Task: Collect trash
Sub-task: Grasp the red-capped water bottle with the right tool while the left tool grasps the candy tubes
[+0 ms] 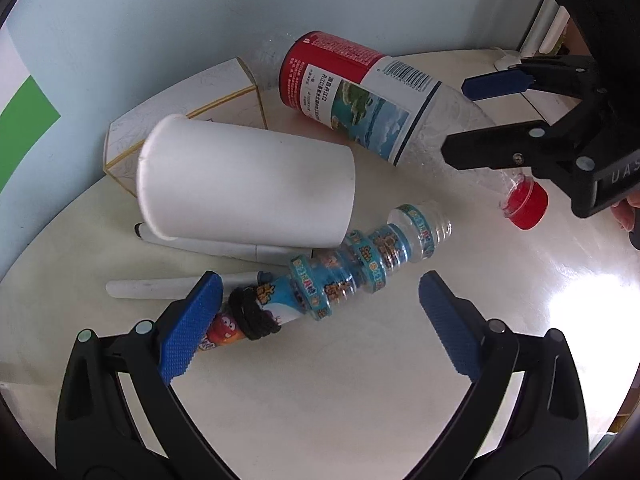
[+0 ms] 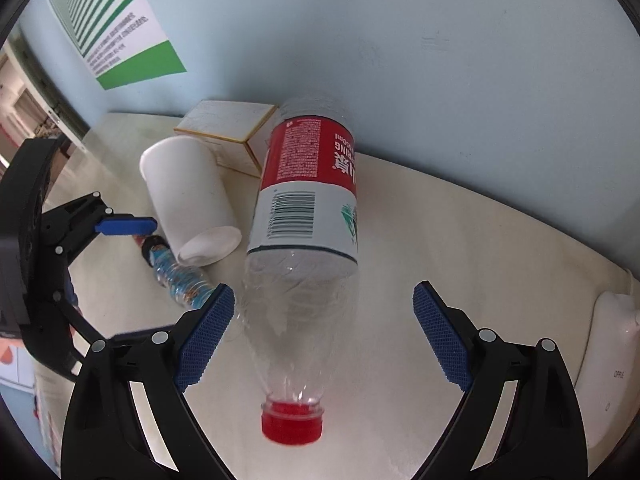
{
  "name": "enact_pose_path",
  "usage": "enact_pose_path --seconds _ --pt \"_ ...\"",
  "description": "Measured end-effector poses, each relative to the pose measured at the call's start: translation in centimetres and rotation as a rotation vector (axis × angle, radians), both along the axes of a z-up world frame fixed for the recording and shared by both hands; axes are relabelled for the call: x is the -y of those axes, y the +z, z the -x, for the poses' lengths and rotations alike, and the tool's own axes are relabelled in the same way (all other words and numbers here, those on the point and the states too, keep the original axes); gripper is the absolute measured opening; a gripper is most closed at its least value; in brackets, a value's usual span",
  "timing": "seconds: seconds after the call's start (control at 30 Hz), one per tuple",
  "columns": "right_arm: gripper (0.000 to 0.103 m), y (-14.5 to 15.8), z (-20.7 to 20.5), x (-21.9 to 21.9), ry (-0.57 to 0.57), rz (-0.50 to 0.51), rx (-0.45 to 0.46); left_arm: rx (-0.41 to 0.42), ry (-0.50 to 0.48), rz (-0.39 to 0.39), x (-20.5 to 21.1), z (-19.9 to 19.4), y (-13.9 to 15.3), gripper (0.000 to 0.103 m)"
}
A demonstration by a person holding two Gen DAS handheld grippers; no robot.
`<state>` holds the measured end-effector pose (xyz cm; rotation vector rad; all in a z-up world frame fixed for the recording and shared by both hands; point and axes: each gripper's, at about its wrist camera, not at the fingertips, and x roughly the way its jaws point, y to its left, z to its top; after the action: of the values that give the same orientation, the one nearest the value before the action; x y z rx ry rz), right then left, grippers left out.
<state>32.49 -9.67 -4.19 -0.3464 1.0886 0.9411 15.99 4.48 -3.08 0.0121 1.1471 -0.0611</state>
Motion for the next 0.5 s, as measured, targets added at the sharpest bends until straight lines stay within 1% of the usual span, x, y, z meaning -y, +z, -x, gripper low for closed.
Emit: enact_pose_path --seconds 0.17,0.23,0.3,0.37,0.43,0.5 --pt "0.09 -1.1 -1.0 -0.8 -0.014 0.014 -0.029 0.02 -0.015 -0.002 0.3 -0.3 -0.3 0.096" --pt "0.09 -1.4 -1.2 -0.9 -0.022 0.019 -0.036 0.025 -0.014 0.013 0.3 -0.4 -0.2 0.094" --pt "0.09 -1.6 -1.5 -0.9 -0.034 0.022 -0.038 0.029 -0.018 0.001 0.3 -0.2 -0.1 0.091" --pt "0.089 -1.8 -1.7 -0.7 -0.04 0.016 -0.048 0.033 -0.024 -0.007 0.2 0.1 -0.1 0.09" --pt "0.089 -2.0 -1.8 -0.5 -0.043 0.018 -0.05 0.039 -0.021 -0.012 0.3 0.5 0.0 0.086" --pt "0.089 -2.2 -1.9 -0.5 -0.045 0.017 -0.053 0.042 -0.012 -0.01 -0.2 1.1 0.2 0.078"
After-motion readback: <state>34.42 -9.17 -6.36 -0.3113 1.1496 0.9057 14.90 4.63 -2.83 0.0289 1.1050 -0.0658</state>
